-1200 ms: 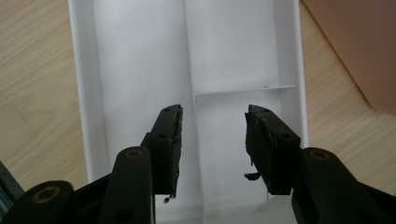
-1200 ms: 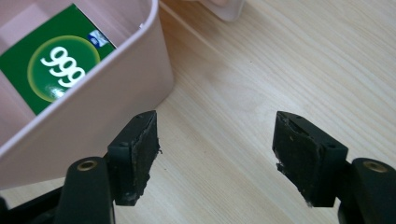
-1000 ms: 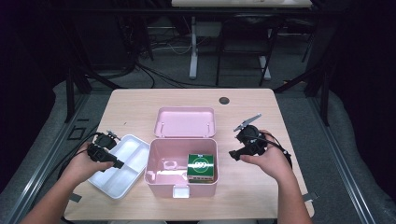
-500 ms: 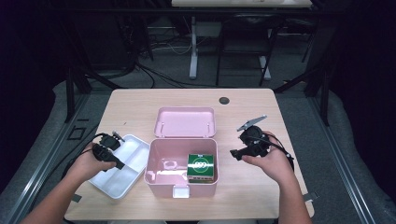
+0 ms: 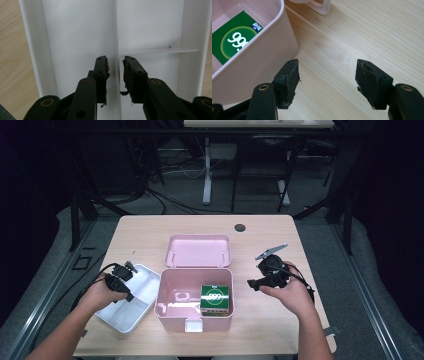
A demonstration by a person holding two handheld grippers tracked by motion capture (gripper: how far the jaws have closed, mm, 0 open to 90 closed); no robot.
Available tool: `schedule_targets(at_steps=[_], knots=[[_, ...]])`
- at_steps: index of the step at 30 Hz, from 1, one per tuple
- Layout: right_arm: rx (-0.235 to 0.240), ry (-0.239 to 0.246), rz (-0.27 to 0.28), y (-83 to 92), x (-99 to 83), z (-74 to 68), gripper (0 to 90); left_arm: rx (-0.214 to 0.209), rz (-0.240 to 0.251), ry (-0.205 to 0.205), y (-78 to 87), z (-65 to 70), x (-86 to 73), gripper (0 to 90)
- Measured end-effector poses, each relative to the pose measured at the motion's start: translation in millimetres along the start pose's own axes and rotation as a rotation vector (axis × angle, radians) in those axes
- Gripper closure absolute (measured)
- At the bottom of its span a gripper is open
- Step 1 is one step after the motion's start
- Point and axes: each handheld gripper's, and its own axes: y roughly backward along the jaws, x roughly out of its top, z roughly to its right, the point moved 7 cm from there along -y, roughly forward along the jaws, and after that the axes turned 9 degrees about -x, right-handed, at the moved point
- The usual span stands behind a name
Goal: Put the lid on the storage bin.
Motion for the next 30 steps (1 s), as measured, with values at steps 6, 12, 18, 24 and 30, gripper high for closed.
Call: schedule_targets(at_steps=[6,12,18,24,30], knots=[[-0.006,-0.008,-0.001,-0.7,-0.5,1.7,36.6,-0.002,-0.019,-0.001,-3.4,-0.5,0.4,75.9],[0.002,-0.011,-0.008,-3.2,-1.3,1.7,37.2,-0.009,-0.031,0.004,-8.6,0.4,1.2,79.8],[0.001,-0.012,-0.007,-3.8,-1.1,0.9,37.2,-0.019,-0.037,0.016,-12.4,0.9,1.5,83.0],[-0.001,-0.01,-0.008,-4.7,-1.3,0.6,37.2,-0.012,-0.049,0.025,-15.2,0.6,1.6,86.2],[-0.012,-0.003,-0.015,-6.6,-1.7,0.2,37.2,-0.021,-0.052,0.038,-15.2,-0.1,2.0,86.8]])
